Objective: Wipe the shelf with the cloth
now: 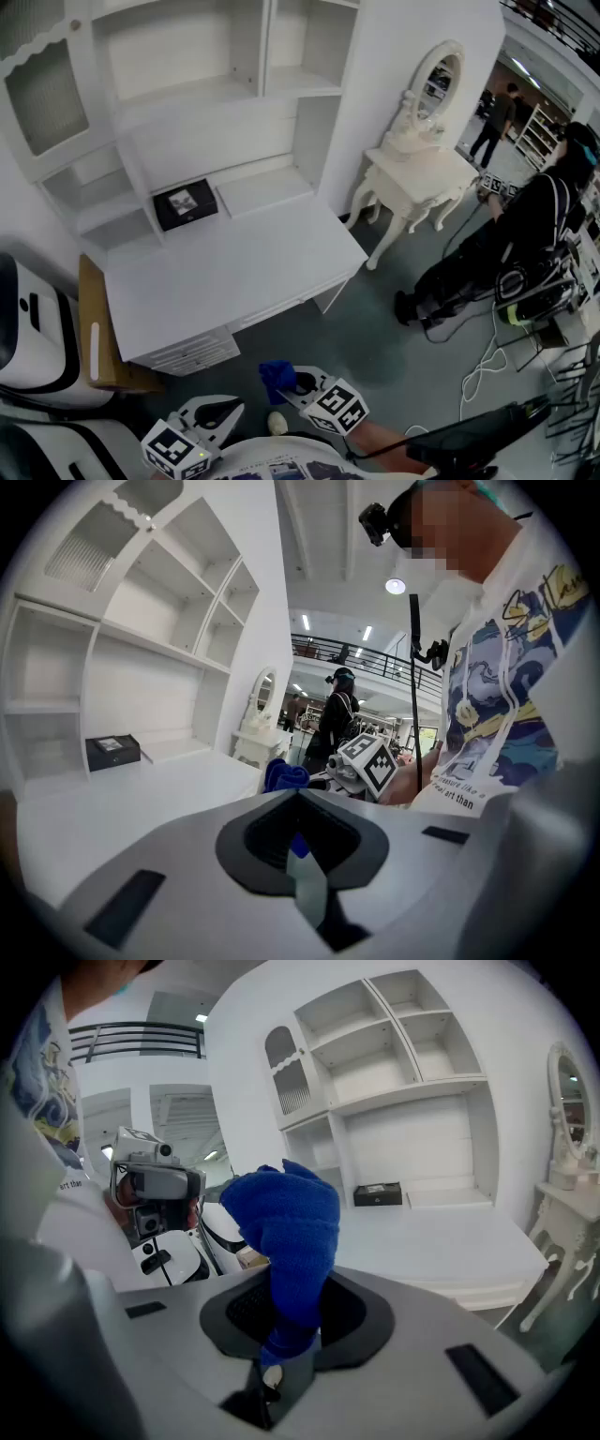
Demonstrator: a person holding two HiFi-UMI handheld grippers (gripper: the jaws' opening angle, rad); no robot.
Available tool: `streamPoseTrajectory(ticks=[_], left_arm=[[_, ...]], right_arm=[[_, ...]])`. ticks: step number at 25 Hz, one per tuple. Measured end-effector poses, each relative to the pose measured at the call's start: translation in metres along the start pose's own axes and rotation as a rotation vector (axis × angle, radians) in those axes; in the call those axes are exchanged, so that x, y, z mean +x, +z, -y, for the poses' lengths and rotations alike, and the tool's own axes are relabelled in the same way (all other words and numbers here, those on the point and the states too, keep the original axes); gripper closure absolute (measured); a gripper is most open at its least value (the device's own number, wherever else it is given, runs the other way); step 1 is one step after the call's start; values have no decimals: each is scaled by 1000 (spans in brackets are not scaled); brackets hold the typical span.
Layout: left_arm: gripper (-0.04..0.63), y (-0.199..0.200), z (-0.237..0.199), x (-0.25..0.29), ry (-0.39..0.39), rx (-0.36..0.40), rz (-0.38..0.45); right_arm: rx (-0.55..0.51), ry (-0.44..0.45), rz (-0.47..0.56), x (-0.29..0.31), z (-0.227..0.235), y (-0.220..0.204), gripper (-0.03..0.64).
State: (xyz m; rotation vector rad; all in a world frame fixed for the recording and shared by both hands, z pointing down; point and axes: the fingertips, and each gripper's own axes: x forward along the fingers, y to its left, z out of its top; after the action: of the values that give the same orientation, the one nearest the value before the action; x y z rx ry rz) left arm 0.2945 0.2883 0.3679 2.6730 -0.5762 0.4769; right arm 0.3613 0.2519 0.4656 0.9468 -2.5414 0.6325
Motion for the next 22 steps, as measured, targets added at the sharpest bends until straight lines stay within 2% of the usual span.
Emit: streamPoseTrajectory(ticks=[3, 5, 12, 22], left_arm=[[583, 8, -10, 2, -55, 42, 34], [583, 10, -18, -5, -61, 47, 45], [583, 5, -60, -64, 54, 1, 101], [583, -16, -118, -164, 124, -17, 172]], right_arm=[[17, -61, 12, 1, 5, 7, 518], [14, -69, 13, 10, 3, 13, 518], [-65, 19, -16, 69, -31, 47, 518], [-74, 24, -9, 151, -83, 88, 518]])
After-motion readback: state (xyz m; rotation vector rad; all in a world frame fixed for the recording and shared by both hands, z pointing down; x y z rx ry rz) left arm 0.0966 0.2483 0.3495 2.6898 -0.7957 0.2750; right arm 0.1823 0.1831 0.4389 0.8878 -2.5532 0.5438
